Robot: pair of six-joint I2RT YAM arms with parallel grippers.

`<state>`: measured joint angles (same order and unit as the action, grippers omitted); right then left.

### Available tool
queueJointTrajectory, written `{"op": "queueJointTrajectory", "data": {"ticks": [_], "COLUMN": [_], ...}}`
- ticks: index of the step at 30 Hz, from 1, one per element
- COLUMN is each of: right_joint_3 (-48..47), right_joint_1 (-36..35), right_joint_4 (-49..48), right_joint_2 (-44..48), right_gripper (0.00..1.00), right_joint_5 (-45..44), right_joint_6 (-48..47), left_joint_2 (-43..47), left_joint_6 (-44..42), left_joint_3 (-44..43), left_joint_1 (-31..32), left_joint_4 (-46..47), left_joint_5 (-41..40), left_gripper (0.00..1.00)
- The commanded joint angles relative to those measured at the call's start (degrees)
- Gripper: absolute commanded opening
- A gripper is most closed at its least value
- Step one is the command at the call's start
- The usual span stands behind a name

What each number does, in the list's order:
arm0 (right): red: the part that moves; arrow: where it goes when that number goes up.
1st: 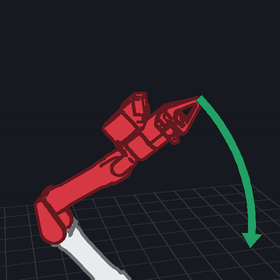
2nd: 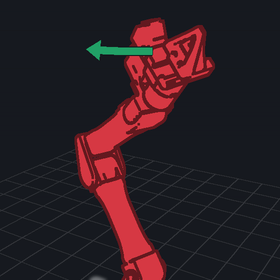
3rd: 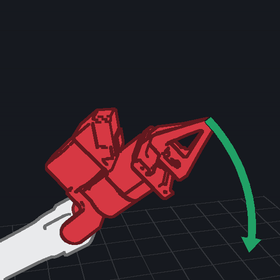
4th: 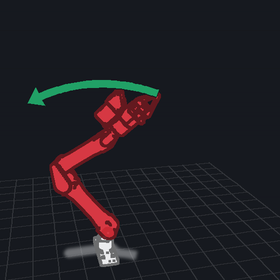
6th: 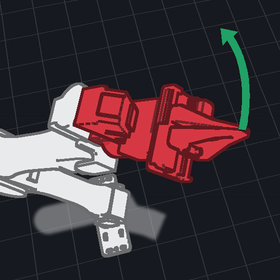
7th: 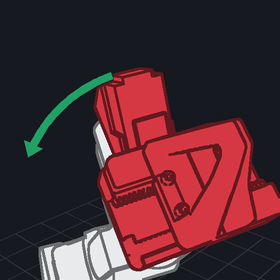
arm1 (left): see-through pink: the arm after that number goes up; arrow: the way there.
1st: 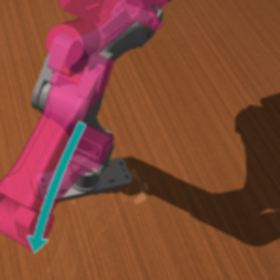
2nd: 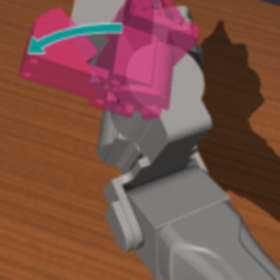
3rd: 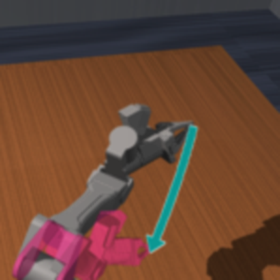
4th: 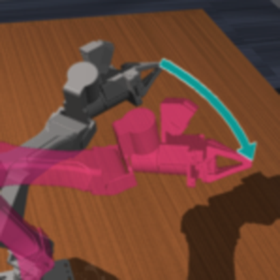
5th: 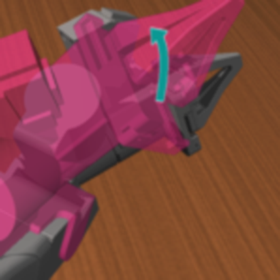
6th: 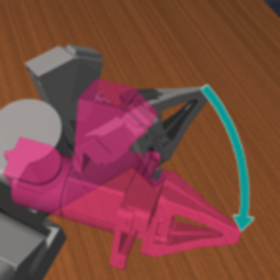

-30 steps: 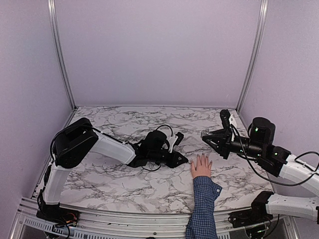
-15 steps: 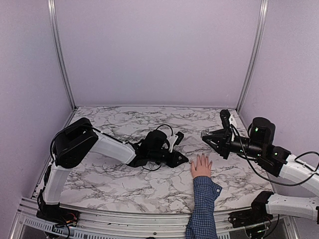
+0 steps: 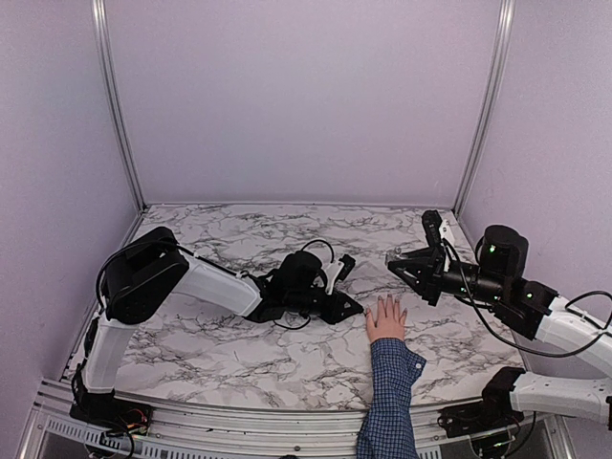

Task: Paint the nails
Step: Paint the nail with the hand.

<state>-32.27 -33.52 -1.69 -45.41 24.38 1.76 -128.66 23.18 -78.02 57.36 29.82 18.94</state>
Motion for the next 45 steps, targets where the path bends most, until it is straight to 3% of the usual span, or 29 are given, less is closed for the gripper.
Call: {"op": "queueJointTrajectory", "data": {"ticks": [1,11,45], "right_joint_3": [-0.25,-0.27,-0.34], "right_joint_1": [0.44,0.49,0.51], "right_joint_4": [-1.92,-2.04,-2.00], "right_joint_2": [0.48,0.60,0.35], "right_gripper": [0.00,0.00,0.00], "right_joint_5": [0.31,0.25,0.34], "right_joint_6": [0.69,0.63,0.69], "left_joint_2": [1.00,1.54,1.31], "left_joint_6": [-0.93,-1.10,-2.11], "left_joint_3": [-1.54,-1.24,-3.03], "left_joint_1": [0.21,-0.06,0.47], "left_joint_4": [1.26,1.18,2.45], "left_joint_5": [-0.96,-3.54,-0.19], "left_gripper": [0.00,0.00,0.00]}}
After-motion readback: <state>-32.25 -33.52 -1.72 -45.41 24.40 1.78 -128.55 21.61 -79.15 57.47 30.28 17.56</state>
